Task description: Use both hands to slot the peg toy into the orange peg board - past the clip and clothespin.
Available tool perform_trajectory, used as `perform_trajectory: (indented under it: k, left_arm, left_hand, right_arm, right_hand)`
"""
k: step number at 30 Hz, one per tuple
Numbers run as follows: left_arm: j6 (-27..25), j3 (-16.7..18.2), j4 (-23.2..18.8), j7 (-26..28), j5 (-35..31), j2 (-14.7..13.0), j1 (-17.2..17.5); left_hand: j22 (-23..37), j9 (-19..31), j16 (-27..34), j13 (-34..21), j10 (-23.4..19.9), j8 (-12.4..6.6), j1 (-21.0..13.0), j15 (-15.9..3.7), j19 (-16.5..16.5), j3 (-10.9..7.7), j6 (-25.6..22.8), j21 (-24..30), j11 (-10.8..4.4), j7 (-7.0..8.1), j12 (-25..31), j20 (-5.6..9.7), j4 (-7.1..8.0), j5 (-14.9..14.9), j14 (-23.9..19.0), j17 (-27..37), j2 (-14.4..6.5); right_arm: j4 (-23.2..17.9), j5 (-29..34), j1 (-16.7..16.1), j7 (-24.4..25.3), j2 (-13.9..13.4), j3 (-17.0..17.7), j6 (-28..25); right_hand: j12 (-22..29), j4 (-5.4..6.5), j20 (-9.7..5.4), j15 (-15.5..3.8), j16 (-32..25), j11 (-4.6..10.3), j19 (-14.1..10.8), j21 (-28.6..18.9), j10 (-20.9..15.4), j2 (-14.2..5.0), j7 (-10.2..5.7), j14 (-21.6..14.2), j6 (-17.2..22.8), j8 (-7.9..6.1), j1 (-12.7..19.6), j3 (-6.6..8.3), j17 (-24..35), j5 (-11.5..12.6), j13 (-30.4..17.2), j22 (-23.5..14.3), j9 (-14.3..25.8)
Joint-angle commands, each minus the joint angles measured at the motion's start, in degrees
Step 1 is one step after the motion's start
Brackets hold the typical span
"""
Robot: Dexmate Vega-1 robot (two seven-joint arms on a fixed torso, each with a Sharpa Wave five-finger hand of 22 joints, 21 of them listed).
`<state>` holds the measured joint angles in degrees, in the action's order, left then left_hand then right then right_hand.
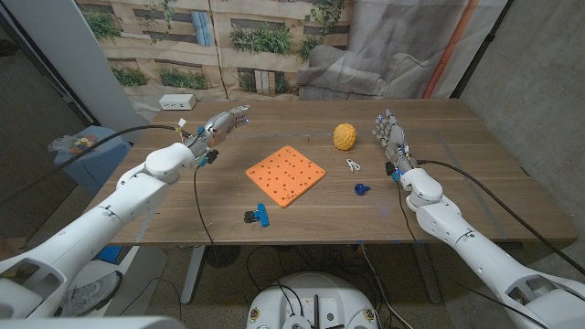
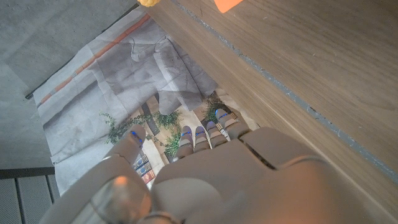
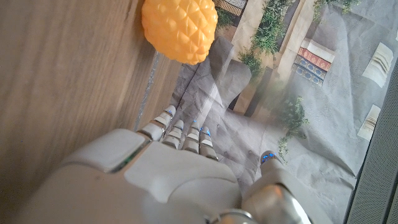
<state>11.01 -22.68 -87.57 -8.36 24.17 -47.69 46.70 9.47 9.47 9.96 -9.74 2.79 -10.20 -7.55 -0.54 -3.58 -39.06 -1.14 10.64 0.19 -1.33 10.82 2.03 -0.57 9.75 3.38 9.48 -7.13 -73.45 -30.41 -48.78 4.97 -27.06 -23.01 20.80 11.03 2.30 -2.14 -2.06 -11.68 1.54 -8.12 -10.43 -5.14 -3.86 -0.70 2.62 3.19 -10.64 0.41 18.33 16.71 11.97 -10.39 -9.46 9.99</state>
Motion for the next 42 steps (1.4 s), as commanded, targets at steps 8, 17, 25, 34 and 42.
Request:
perform_trajectory:
  k: [8,17,25,34,42]
  left_arm:
    - [7.2,-1.9,-1.6,-0.9,-15.9,-6.6,-1.4]
    - [11.2,-4.9,-0.3,-0.8,-26.9,-6.6,-4.6]
    - [14.1,-7.3,-0.2,0.4,-37.5,-6.5,-7.2]
    - [16.7,-9.3,0.2,4.8,-48.7,-6.0,-8.5]
    - [18.0,-10.5,0.8,7.7,-55.2,-6.7,-8.2]
  left_hand:
    - [0.3,0.3,0.5,-0.3,-0.3,-0.42,-0.8,-0.88,-0.8,-0.28,-0.9,0.6,-0.61,0.51,0.4,2.57,-0.36,0.3,-0.2,0.2,-3.4]
    - [0.3,0.3,0.6,-0.3,-0.3,-0.31,0.2,-1.56,-0.7,-0.04,-1.1,0.5,-1.31,1.3,0.3,3.28,0.86,0.3,-0.2,0.6,-3.5]
    - [0.4,0.4,0.6,-0.3,0.3,-0.06,1.5,-2.06,-0.1,0.35,-0.6,0.3,-1.47,1.81,0.0,4.09,2.37,0.3,0.3,0.9,-3.3]
    - [0.4,0.4,0.5,-0.3,1.1,0.11,3.6,-2.51,1.3,0.82,0.1,0.0,-1.96,2.42,-0.2,4.85,5.19,0.5,1.1,1.1,-3.5]
    - [0.5,0.4,0.3,-0.3,2.3,0.57,5.6,-2.75,2.9,1.27,2.8,-0.2,-2.02,3.97,-0.4,5.23,8.09,0.7,2.4,1.2,-3.3]
  right_arm:
    - [-4.3,3.0,-2.6,5.2,-0.6,0.3,-0.3]
    - [-5.7,2.5,-3.5,5.4,-1.5,1.2,-0.6]
    - [-5.3,1.9,-3.4,4.7,-1.8,1.7,-0.6]
    - [-5.3,1.3,-3.7,4.4,-2.3,2.2,-1.0]
    - [-4.8,0.9,-3.7,4.1,-2.5,2.4,-0.9]
  right_hand:
    - [0.3,0.35,-2.0,-2.55,-0.4,-0.07,-0.7,-0.4,-0.6,-1.27,-0.19,-0.3,0.6,-0.36,0.6,0.23,-0.1,0.3,-0.1,-0.1,0.1]
    - [0.2,0.42,-1.93,-2.59,-0.4,-0.05,-0.8,-0.4,-0.5,-1.28,-0.24,-0.4,0.6,-0.32,0.6,0.23,-0.2,0.3,-0.1,-0.1,0.1]
    - [0.1,0.48,-2.03,-2.59,-0.3,-0.01,-0.8,-0.4,-0.5,-1.28,-0.16,-0.4,0.5,-0.25,0.6,0.21,-0.4,0.3,-0.1,-0.1,0.1]
    - [0.1,0.54,-2.03,-2.74,-0.3,0.0,-0.7,-0.4,-0.5,-1.33,-0.18,-0.3,0.5,-0.21,0.7,0.23,-0.5,0.3,-0.1,-0.1,0.1]
    - [0.0,0.59,-2.03,-2.82,-0.3,0.06,-0.7,-0.4,-0.4,-1.36,-0.1,-0.3,0.5,-0.17,0.8,0.21,-0.6,0.3,-0.1,-0.1,0.1]
